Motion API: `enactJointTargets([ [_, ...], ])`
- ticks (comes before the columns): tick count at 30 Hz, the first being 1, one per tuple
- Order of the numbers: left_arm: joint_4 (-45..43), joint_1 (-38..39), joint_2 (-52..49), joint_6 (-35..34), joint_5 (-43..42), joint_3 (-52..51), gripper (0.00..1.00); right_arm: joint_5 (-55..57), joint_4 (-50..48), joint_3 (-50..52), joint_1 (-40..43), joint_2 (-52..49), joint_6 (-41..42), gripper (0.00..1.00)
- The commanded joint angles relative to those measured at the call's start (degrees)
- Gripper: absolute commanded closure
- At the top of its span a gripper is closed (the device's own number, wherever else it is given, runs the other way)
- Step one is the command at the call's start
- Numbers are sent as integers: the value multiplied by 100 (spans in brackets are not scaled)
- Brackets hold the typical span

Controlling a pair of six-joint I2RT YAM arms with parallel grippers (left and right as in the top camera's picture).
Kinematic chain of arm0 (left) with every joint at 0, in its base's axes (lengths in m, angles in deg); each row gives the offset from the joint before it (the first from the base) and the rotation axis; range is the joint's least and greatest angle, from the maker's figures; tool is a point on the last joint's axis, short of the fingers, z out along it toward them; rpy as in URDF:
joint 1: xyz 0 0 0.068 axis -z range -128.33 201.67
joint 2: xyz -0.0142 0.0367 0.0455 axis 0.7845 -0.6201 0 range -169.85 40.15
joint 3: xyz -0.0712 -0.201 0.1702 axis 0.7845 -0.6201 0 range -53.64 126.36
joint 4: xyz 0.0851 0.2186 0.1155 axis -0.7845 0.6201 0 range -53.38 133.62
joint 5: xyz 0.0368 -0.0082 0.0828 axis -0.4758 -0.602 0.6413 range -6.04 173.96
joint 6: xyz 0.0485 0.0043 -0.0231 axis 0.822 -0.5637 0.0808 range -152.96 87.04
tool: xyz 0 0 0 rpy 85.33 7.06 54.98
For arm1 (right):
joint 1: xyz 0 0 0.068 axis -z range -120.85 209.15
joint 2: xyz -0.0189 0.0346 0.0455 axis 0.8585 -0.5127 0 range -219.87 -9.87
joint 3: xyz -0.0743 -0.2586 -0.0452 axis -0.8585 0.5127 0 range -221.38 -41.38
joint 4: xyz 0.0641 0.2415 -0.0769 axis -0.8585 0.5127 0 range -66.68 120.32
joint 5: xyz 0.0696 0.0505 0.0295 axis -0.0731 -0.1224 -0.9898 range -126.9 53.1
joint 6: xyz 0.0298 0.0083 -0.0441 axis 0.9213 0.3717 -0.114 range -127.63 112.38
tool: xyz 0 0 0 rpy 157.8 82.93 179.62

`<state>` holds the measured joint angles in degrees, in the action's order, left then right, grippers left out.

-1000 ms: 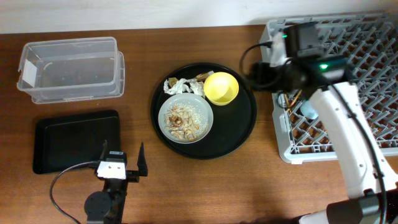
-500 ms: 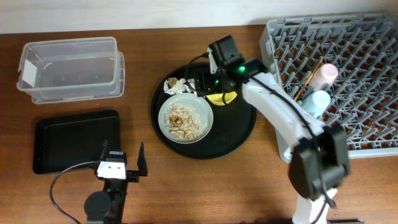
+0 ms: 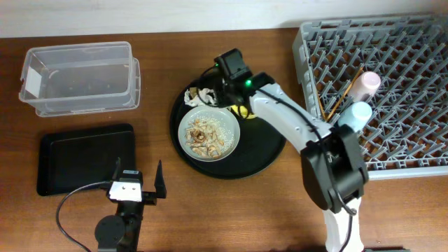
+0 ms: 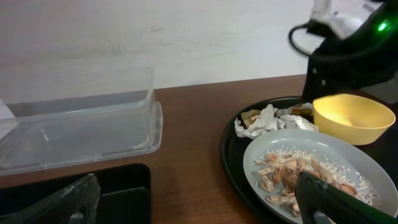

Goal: Sort waste into correct bins and load items into the dishwasher rack
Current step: 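Move the right gripper to the yellow bowl and grasp its rim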

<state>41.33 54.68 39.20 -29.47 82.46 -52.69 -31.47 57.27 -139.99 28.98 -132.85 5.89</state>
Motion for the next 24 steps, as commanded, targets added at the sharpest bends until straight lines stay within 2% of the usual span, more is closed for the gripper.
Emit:
enactJointTargets([
  [1,2,26,22,70,24,-44,1,372,24,-66,-146,-363,15,52],
  [3,2,26,22,68,24,-44,1,490,66,-66,-164,-424,79,60],
  [8,2,26,22,68,24,-44,1,599,140,-66,-164,-431,203,68],
  [14,2,26,22,68,24,-44,1,575,474,-138,-164,-365,205,96],
  [19,2,26,22,68,24,-44,1,575,1132,-693,-138,26,203,96],
  [24,2,26,22,68,24,-44,1,577,2308,-1921,116,623,179,96],
])
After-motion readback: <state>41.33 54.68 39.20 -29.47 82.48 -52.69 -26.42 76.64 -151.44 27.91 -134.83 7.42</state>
